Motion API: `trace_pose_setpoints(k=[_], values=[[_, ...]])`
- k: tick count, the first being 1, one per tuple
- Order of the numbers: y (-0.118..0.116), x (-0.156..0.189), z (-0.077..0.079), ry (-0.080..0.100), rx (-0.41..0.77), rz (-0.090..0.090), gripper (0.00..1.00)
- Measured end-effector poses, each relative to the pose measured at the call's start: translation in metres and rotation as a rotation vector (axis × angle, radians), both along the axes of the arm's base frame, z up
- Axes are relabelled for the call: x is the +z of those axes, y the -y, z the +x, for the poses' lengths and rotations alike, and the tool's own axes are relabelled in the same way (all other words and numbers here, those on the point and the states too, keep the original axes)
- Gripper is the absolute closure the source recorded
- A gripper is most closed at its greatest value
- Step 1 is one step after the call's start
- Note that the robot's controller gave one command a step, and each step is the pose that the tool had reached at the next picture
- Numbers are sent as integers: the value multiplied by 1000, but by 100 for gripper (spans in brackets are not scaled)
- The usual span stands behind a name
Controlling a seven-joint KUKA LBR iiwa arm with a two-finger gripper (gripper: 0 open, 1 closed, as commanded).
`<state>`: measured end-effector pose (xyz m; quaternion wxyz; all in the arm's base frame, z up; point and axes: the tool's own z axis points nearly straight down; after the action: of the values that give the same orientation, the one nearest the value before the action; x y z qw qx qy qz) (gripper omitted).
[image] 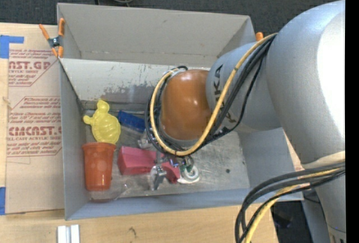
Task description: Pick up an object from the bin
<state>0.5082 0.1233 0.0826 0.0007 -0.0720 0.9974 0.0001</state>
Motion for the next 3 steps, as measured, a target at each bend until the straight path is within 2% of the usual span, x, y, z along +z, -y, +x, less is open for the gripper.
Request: trace_pose_setpoints(k=[1,3], values=[[6,-7,-14,13,-126,6,100],[6,-5,-14,9,-127,4,100]])
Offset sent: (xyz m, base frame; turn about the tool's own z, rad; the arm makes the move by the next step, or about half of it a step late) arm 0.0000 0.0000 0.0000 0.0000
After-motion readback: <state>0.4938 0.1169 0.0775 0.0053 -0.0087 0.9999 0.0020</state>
